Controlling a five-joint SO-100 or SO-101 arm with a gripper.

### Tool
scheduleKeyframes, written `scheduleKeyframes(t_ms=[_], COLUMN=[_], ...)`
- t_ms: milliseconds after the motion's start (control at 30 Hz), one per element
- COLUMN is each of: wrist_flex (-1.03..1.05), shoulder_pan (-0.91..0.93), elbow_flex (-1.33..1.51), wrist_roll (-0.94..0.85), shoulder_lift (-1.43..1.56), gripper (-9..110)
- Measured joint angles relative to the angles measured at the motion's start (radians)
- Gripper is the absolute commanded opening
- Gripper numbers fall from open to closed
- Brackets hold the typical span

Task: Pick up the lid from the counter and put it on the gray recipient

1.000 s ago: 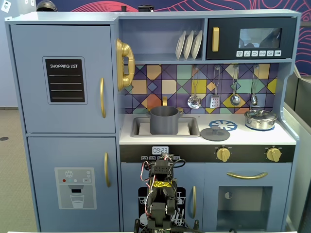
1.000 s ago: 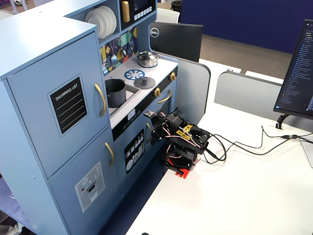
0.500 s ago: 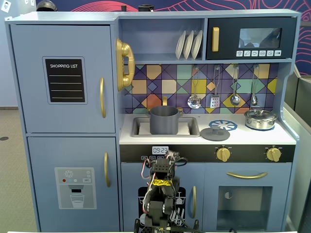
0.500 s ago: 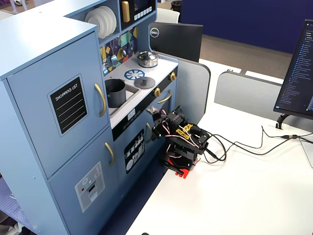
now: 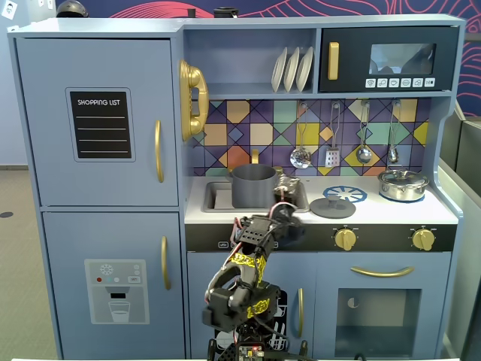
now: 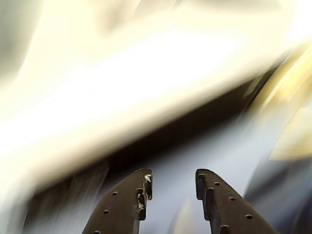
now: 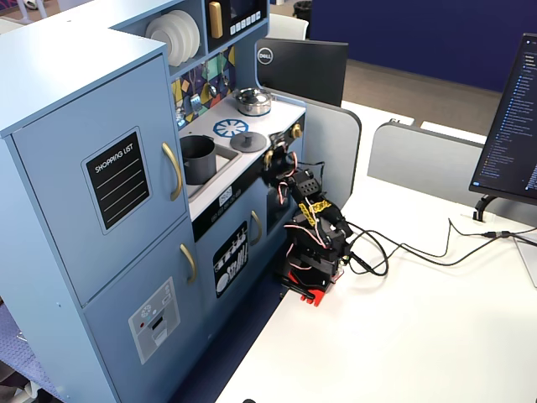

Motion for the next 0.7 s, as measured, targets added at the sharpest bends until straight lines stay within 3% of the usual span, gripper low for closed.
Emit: scheduleKeyframes(t_ms=[67, 133, 267, 700], wrist_flex=[-0.202, -0.376, -0.538, -0.718], shoulder_pan=[0.043, 0.074, 0.098, 0.098], elbow_flex=[0.054, 0.077, 0.081, 0.005], wrist_roll=[0.012, 0.037, 0.04, 0.005], shoulder_lift=[-0.006, -0.026, -0.089, -0.454], gripper=[26, 27, 30, 28])
